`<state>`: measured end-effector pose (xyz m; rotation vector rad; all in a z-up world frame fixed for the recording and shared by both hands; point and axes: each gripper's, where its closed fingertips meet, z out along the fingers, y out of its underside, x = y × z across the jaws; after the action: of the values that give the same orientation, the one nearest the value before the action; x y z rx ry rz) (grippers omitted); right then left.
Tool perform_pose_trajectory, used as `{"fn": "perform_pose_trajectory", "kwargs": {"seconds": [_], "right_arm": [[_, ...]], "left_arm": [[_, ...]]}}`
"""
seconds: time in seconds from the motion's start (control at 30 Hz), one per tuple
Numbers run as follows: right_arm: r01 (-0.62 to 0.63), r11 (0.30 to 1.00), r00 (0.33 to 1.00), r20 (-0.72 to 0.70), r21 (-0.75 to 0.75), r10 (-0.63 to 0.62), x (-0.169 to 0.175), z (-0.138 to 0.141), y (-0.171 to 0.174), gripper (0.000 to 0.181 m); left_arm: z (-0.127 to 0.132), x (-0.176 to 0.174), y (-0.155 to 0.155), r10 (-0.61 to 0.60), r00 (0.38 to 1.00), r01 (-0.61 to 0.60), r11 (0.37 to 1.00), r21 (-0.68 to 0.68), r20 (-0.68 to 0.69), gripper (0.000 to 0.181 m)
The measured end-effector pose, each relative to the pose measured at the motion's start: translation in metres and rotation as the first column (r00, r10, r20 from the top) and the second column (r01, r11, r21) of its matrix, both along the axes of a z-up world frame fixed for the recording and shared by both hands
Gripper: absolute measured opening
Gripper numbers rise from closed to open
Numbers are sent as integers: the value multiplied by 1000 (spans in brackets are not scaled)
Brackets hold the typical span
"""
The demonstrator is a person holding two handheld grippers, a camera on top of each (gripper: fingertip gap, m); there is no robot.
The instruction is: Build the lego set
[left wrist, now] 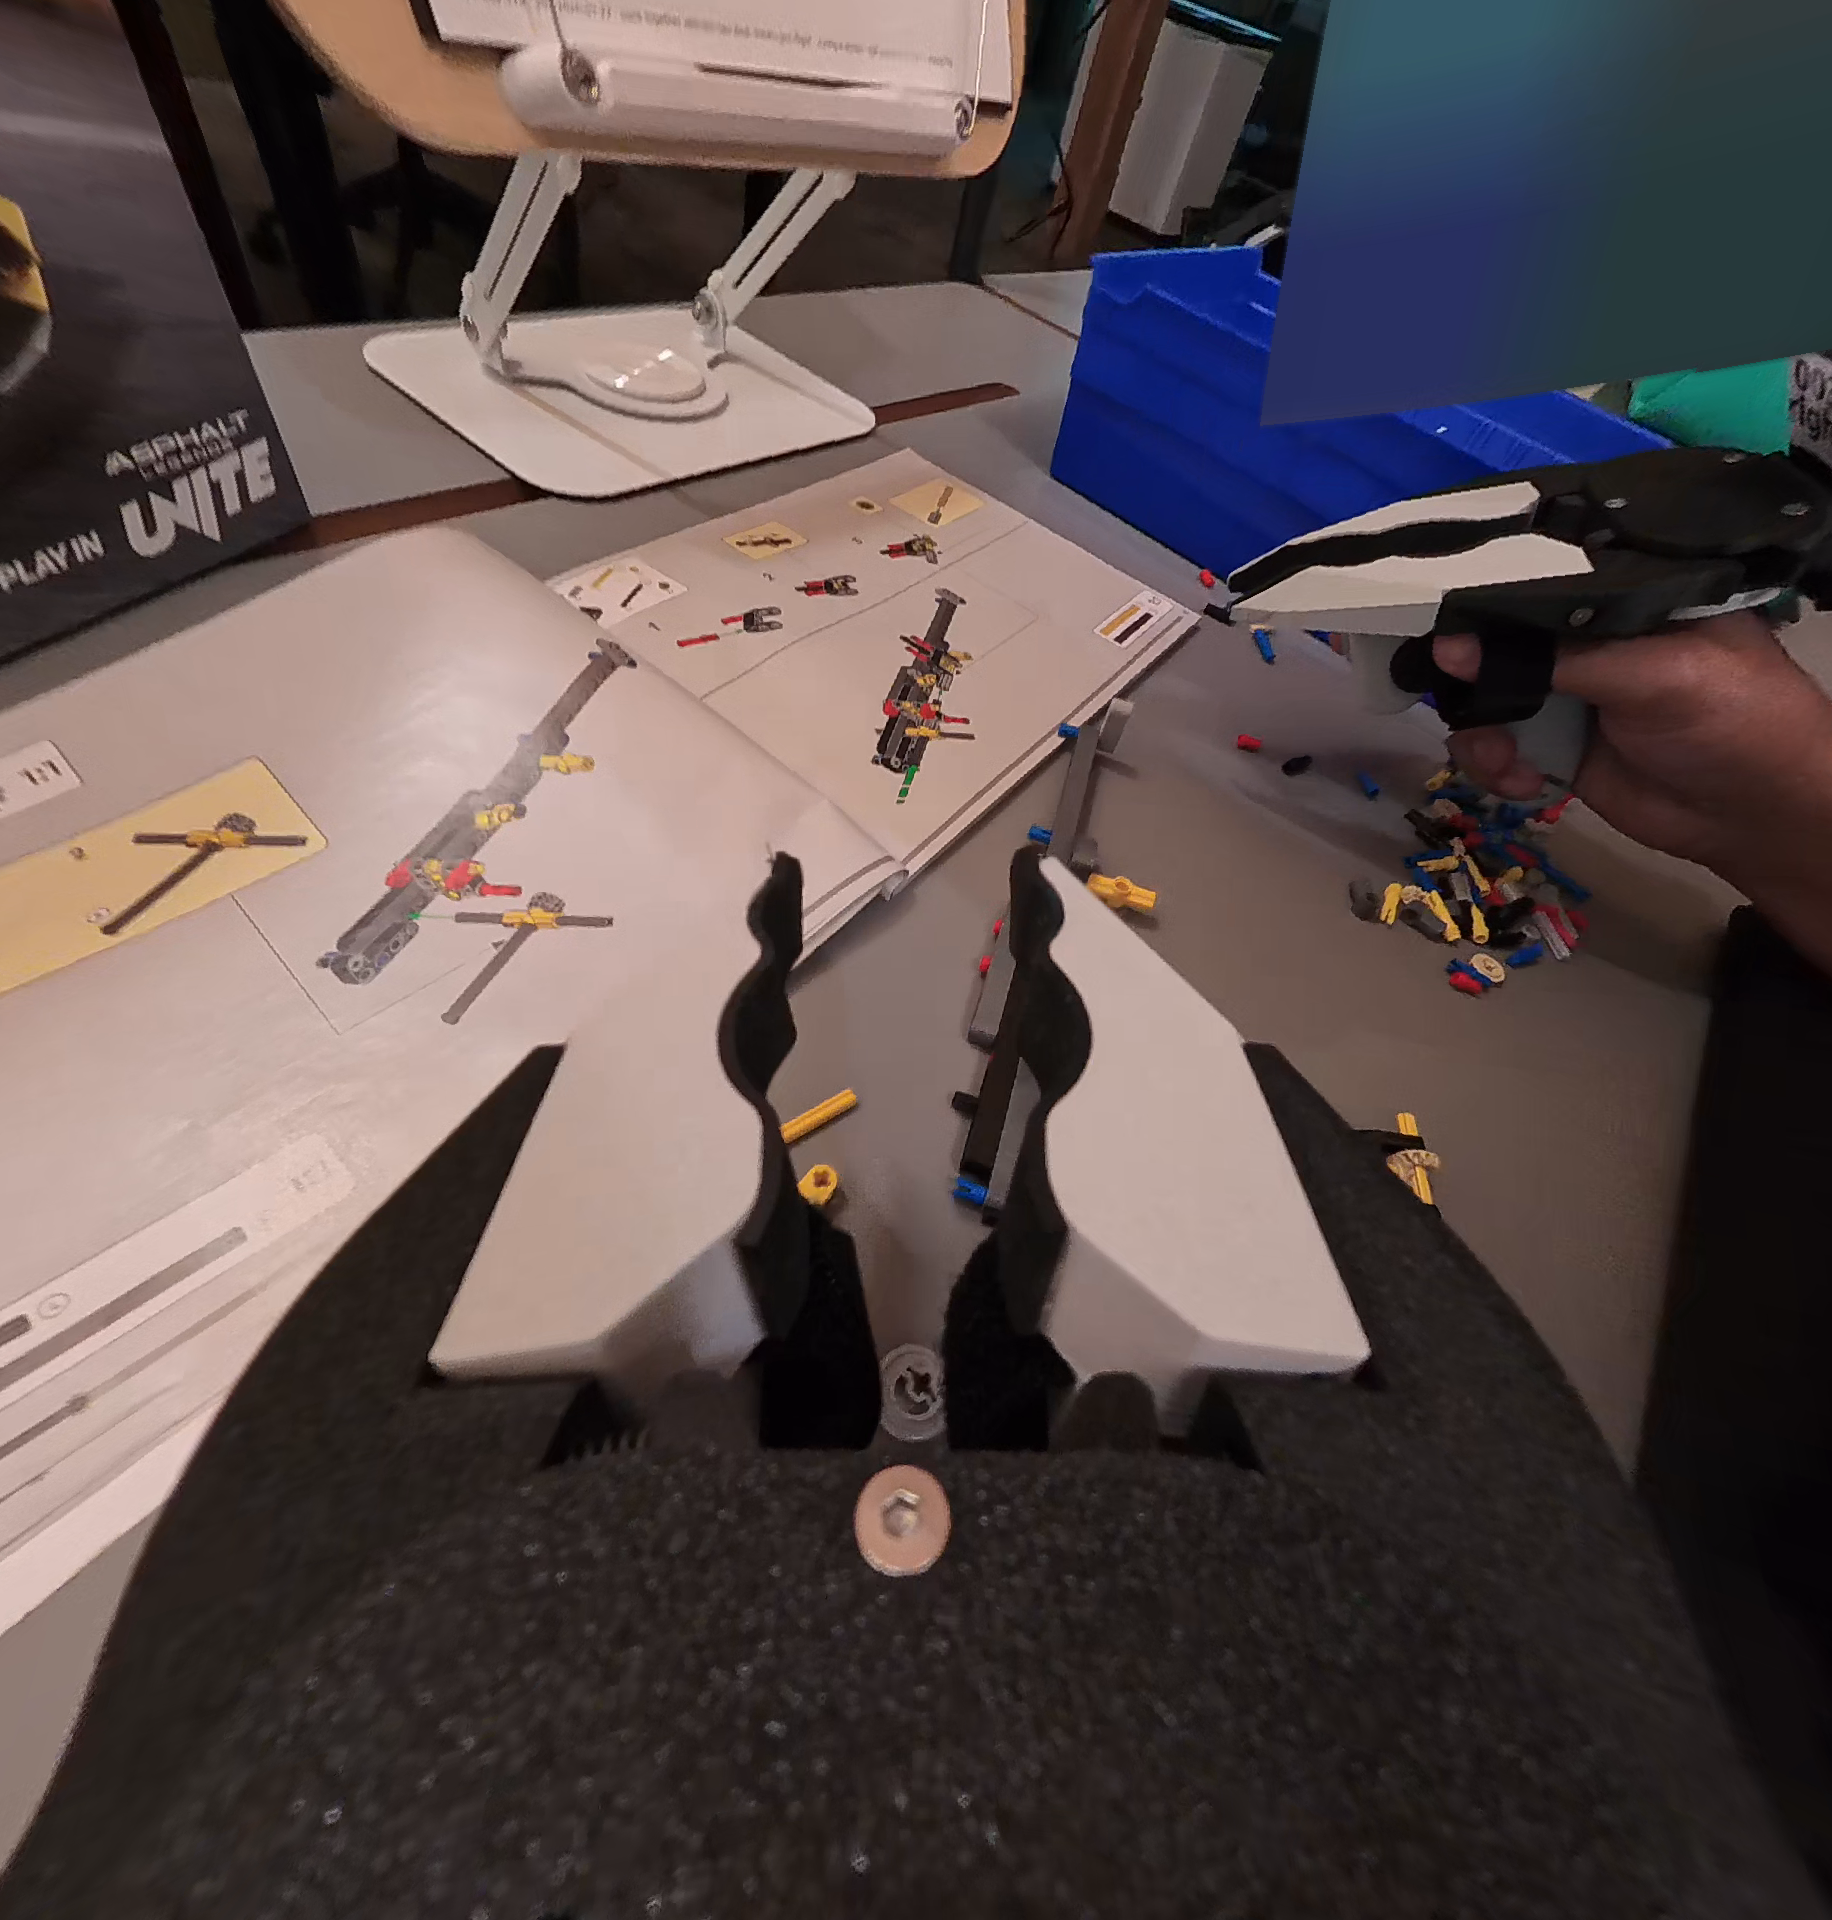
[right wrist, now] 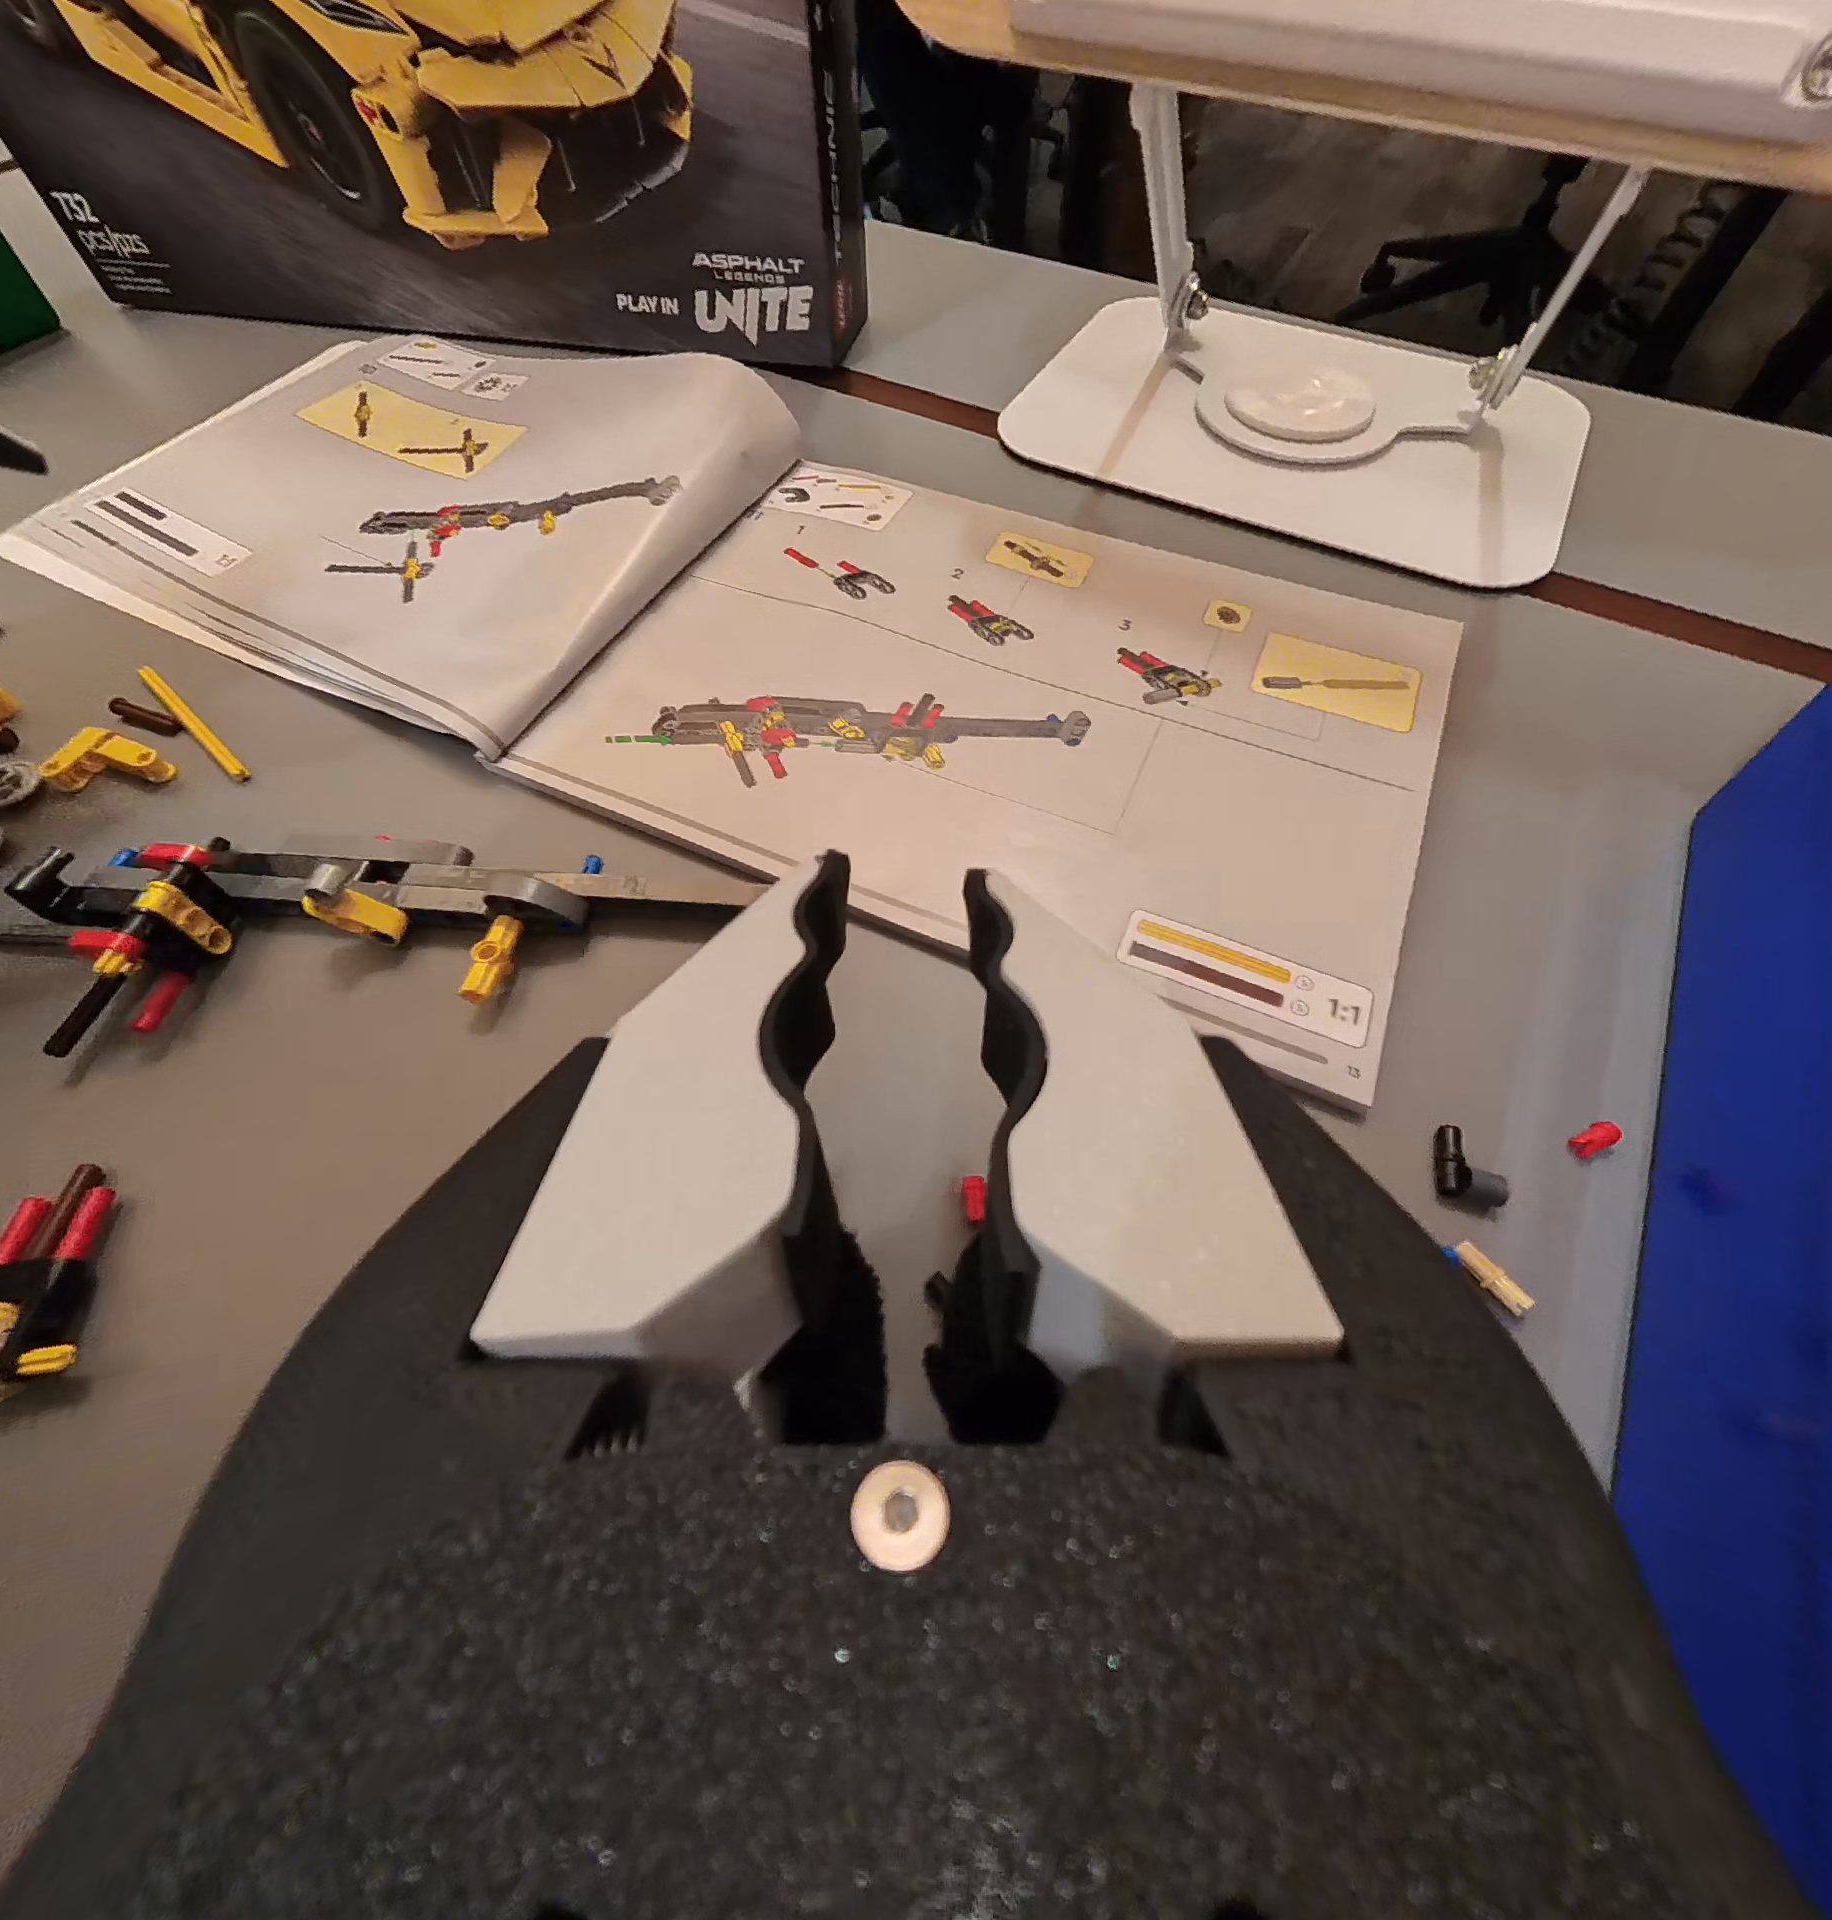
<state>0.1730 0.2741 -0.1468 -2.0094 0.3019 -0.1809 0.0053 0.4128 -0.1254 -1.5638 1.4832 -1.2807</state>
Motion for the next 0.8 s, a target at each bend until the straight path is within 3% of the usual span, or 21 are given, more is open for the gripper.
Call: {"fn": "perform_pose_trajectory", "kwargs": {"seconds": [0.1, 0.2, 0.3, 0.5, 0.6, 0.8], "right_arm": [[-22, 999, 1000, 6, 23, 22, -7, 6, 2, 21], [-46, 998, 999, 15, 32, 45, -13, 8, 4, 19], [-55, 998, 998, 35, 23, 54, -16, 8, 5, 18], [-64, 998, 997, 50, 27, 63, -18, 9, 6, 14], [-66, 997, 997, 33, 36, 64, -17, 9, 6, 13], [-70, 997, 997, 21, 30, 69, -18, 8, 5, 12]], "left_arm": [[10, -2, -5, -1, 1000, -1, 999, 41, 31, 36], [7, -2, -19, -50, 999, 50, 998, 24, 21, 24], [-2, -1, -38, -123, 992, 123, 992, 27, -25, 25], [5, -3, -69, -216, 976, 214, 971, 105, 8, 29], [-12, -21, -101, -325, 939, 333, 941, 54, -115, 35], [-36, -61, -160, -381, 877, 427, 897, 113, -294, 38]]}}
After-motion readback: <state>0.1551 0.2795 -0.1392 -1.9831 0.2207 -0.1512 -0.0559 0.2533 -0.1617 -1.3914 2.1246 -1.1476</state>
